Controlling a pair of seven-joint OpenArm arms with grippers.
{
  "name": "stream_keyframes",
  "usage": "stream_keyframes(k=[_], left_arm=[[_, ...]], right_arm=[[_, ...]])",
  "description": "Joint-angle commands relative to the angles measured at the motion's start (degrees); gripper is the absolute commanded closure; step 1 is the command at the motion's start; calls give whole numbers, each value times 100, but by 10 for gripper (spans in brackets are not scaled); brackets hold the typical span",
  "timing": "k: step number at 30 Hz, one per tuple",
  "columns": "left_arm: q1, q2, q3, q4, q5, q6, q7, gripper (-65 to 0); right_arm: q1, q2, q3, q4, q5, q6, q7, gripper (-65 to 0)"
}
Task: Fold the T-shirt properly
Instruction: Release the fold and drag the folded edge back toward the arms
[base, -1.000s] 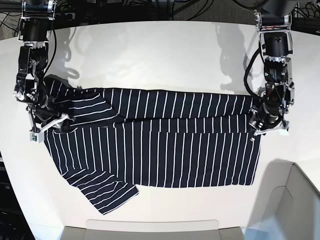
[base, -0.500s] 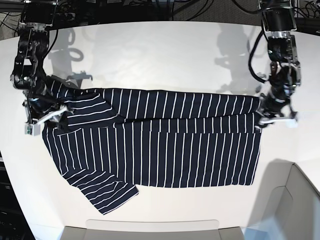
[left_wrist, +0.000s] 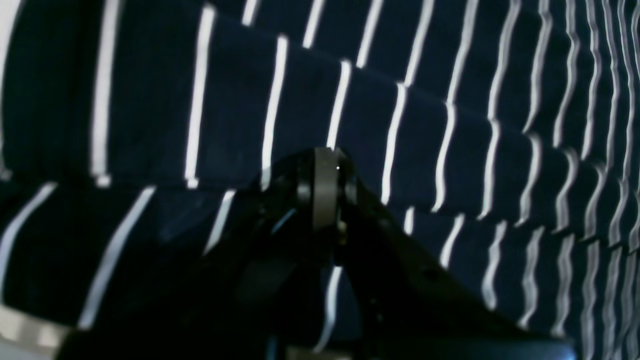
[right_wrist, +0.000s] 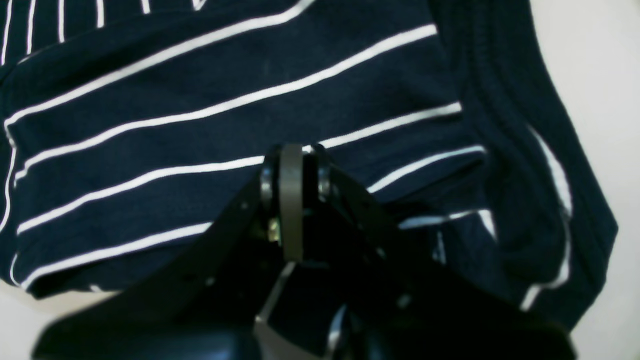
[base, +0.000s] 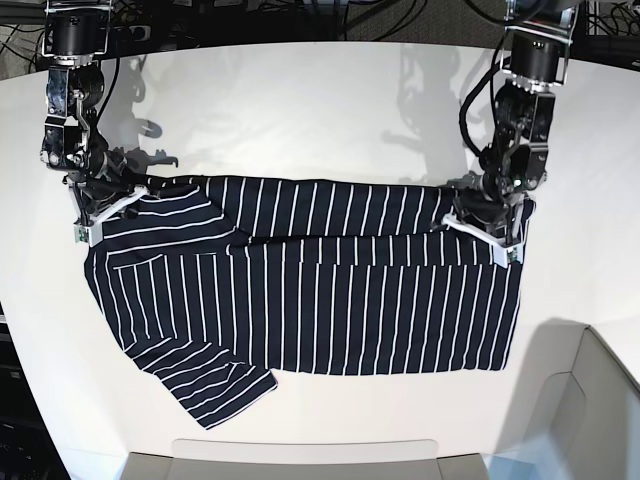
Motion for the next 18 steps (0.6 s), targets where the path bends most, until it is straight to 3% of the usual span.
stream_keyframes(k=[1,5,9,11,13,16,18], left_arm=[[206,-43,-24,23,117,46,153,0],[813,-52,-24,32,512,37,118,0],[1428,-52,20,32,1031,28,83,0],[1657,-34,20,32,1216,11,74,0],[1876,-25,20,32,1295,-253,-32,0],[2351,-43,-32,23,1304,-921,-383,0],[2650,-52,-32,14,1312,-1114,-542,0]], right_arm=[[-124,89,70,47,-19,12,-100,-33],[-415,97,70,214,-19,39,-109,-31],[-863,97,114,724,-19,680,-109,-31],[-1030,80,264,856,-19,821,-118,-32],[-1153,71,404,882,-19,848,-118,-32],[-1408,89,483,899,-19,865,-118,-32],[-1549,150,492,899,-28,865,-118,-32]])
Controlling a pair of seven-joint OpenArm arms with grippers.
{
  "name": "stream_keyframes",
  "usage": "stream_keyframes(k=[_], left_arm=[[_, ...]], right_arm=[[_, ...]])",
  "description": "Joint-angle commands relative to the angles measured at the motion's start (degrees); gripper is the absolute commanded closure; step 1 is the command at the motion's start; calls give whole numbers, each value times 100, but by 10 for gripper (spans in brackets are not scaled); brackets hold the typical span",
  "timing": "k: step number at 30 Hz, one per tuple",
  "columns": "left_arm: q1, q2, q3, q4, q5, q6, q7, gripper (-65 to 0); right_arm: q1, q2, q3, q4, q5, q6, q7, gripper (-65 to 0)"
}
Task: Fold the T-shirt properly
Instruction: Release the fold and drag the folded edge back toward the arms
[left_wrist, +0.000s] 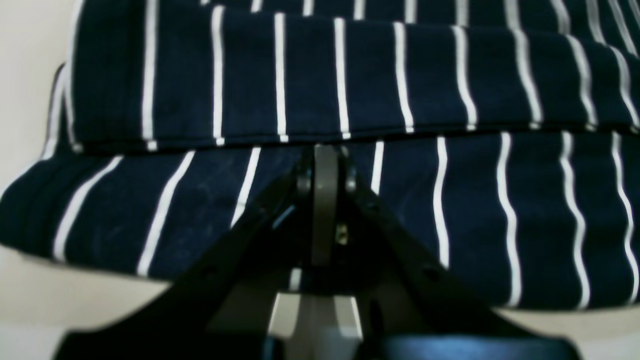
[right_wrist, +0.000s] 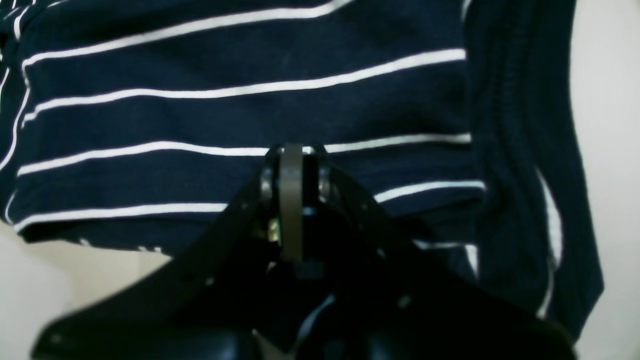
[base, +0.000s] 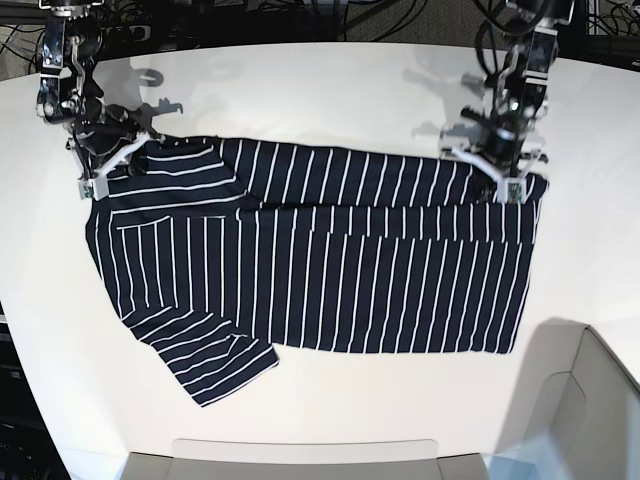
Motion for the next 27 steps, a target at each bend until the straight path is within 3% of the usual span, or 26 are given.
stream_keyframes(k=[1,14,21,27], left_arm=[[485,42,114,-228,5,2,1736,0],[2014,-54,246,27,5,-15,1164,0],[2885,-213,53,1275,-21,2,1050,0],[3192,-169,-563,2242,-30,11,1024,0]], right_arm=[[-159,172,18,-1,-142,-40,-310,-32],[-695,445,27,17,-142,-22,-266,-32],[-713,410,308,17,-142,892,-301,-32],[-792,419,422,52,-142,1121,-292,-32]])
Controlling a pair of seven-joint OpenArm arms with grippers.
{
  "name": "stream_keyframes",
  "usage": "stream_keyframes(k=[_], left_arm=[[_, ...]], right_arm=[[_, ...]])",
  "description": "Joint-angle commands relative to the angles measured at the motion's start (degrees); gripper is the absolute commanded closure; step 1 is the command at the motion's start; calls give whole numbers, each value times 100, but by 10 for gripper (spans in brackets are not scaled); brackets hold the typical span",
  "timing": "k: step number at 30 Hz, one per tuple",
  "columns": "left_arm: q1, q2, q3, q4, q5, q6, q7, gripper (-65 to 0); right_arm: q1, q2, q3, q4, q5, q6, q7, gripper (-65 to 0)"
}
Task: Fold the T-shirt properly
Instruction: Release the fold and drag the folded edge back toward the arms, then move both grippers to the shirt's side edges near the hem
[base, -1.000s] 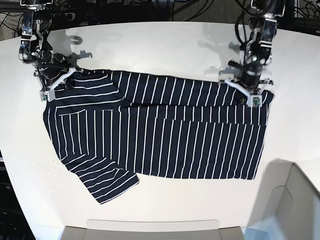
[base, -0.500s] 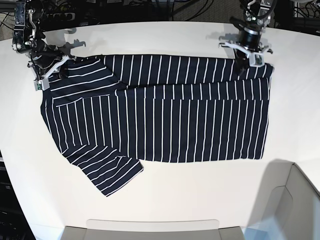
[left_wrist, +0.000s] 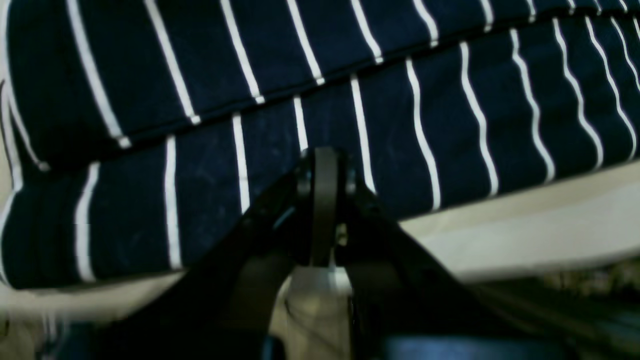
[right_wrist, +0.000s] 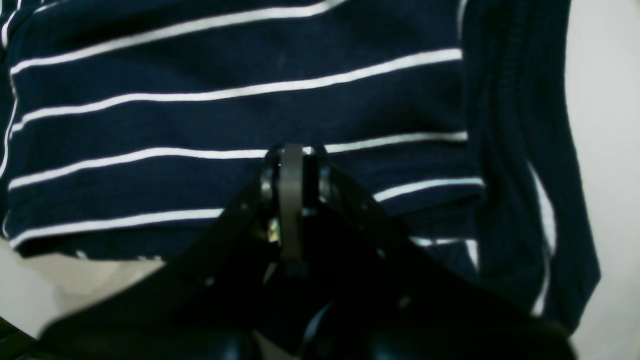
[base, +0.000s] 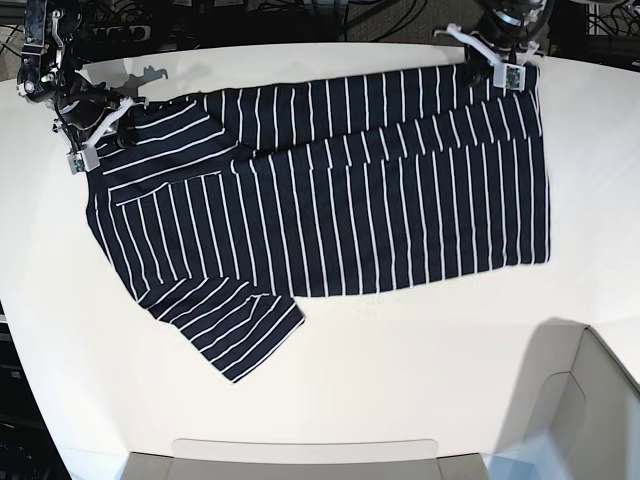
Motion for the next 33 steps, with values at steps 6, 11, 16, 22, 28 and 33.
stream_keyframes(k=[6,11,16,22,28,33], left_arm=[[-13,448,-896,560,25,35,526,0],[-786,483,-1379,754,34,18,1713,0],[-1015,492,-1836,1193,25,9,1880,0],[-1586,501,-2065,1308,34,0,1985,0],[-2281,483,-2100,1316,34,0,2574,0],[-2580,483,-2091,1325,25,0,2776,0]], right_arm=[[-130,64,24,-14,-229,32,-338,-32],[-139,56,192,4,-220,-3,-347,-32],[-112,-648,1510,540,-220,32,-373,-31],[-130,-1210,1985,1762,-220,32,-382,-31],[398,-1747,2275,2413,-229,6,-391,-32],[1796,-1465,1835,2149,-1337,-12,-1182,-32]])
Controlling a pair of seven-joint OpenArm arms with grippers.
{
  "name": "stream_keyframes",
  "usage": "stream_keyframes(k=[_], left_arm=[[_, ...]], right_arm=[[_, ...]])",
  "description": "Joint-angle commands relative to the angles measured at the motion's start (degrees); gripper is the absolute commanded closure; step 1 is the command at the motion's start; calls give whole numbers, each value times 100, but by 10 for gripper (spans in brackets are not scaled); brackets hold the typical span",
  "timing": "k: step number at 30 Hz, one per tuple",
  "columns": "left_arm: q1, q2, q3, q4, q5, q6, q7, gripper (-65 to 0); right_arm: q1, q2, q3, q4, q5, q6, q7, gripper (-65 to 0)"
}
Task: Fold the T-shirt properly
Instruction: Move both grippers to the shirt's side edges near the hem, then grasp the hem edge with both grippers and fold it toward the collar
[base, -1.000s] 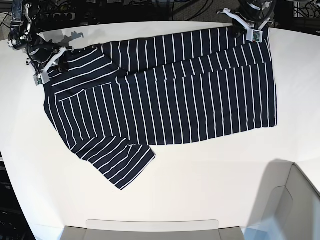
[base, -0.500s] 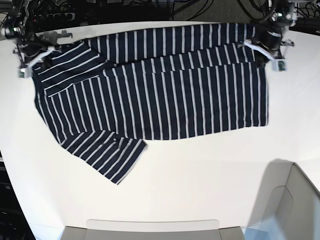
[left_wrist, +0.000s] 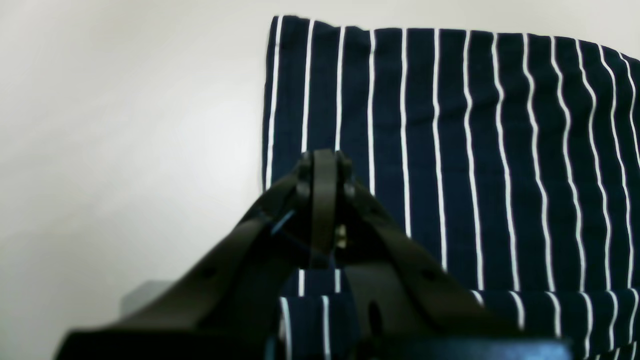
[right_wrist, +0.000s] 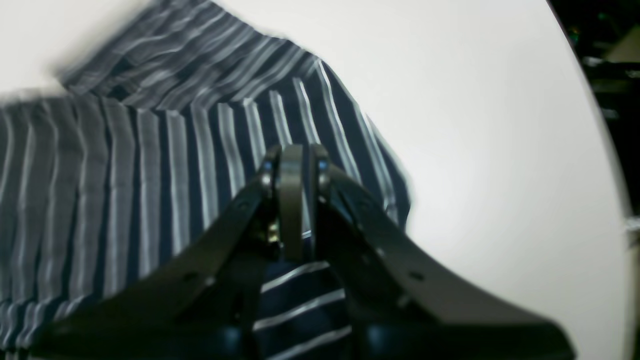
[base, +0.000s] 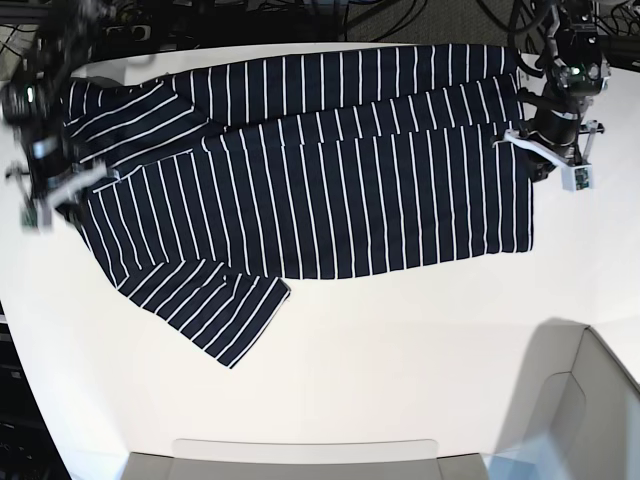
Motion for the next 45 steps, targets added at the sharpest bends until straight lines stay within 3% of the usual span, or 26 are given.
stream_keyframes(k=[1,6,9,15,18,24,28,30,36,40,45], left_arm=[[-73,-37,-17,103,-14,-4,-122,0],[-205,332,-17,103,-23,-4,-122,0],[-231,490,-8,95,-23,-4,-122,0],[-284,719,1,95,-6,5,-122,0],[-284,728,1,95,-14,13,-122,0],[-293,754,-26,86,-14,22,-122,0],[-486,754,-43,68,3,22,-122,0],[-486,754,-8,68,3,22,-122,0],[-697,754,1,59,3,22,54,0],[-890,754,-8,59,3,22,467,0],[-899,754,-8,59,-6,13,511,0]], right_arm=[[515,172,-82,-99,-257,-79,74,-32],[2493,436,-988,-2156,-1936,-36,-14,-32],[3205,541,-1480,-3528,-2437,-36,355,-32],[3583,506,-1621,-5849,-3123,-79,1832,-32],[3495,506,-1603,-6367,-3431,-79,1981,-32],[2414,550,-1629,-5295,-3492,44,1216,-33],[1561,506,-1612,-3783,-3492,1019,619,-33],[1333,506,-1612,-3185,-3492,1318,267,-33],[1500,480,-1612,-2139,-3492,1345,3,-44],[2124,480,-1621,-2104,-3492,1362,3,-162],[3179,480,-1726,-2939,-3466,1389,56,-322]])
